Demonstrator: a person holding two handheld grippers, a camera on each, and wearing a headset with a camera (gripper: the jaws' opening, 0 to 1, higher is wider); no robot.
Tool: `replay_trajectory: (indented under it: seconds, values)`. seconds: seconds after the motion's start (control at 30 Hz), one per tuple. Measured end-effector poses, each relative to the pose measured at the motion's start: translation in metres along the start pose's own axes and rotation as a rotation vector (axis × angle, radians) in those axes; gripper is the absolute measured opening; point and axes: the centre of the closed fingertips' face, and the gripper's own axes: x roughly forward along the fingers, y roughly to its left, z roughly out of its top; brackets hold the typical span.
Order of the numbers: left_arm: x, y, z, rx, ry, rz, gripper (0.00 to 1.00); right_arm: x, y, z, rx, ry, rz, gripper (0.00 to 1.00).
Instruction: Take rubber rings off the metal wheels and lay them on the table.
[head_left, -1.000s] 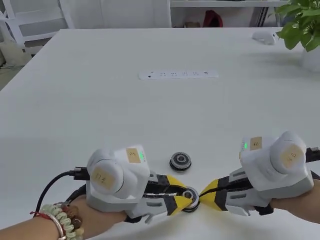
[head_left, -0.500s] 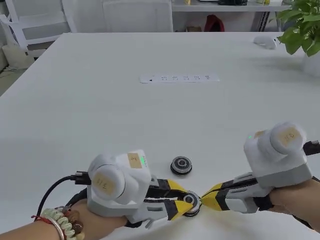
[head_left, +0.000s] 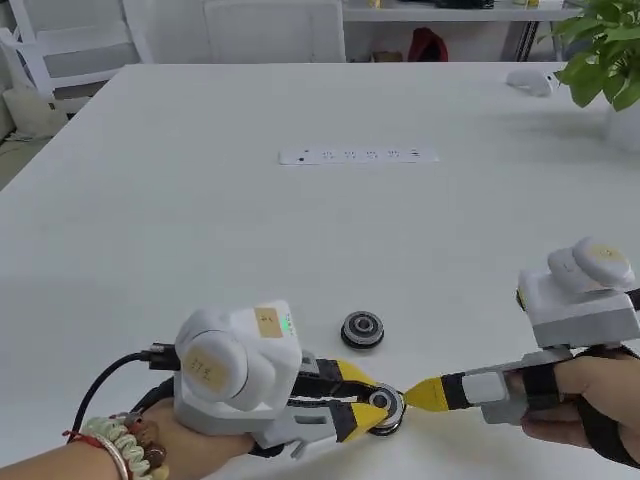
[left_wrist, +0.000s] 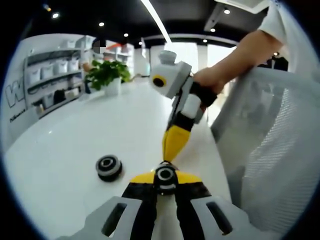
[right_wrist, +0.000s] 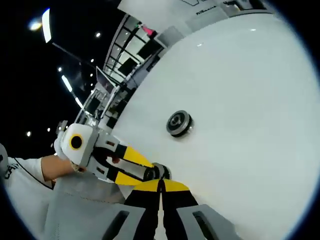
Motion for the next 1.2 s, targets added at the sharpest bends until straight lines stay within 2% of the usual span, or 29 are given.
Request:
replay_trajectory:
  seconds: [0.37, 0.8, 1.2]
  values:
    - [0.0, 0.0, 0.0, 0.005, -0.009, 0.001, 0.14, 0.003, 0.007, 0.0, 0.071, -0.015, 0.015, 0.0]
    - [-0.001, 0.001, 0.0, 0.01, -0.015, 0.004, 0.14, 0.003, 0.012, 0.003, 0.092, -0.029, 0.037, 0.0]
    - [-0.001, 0.001, 0.0, 0.014, -0.014, 0.005, 0.14, 0.003, 0.016, 0.005, 0.082, -0.029, 0.049, 0.0]
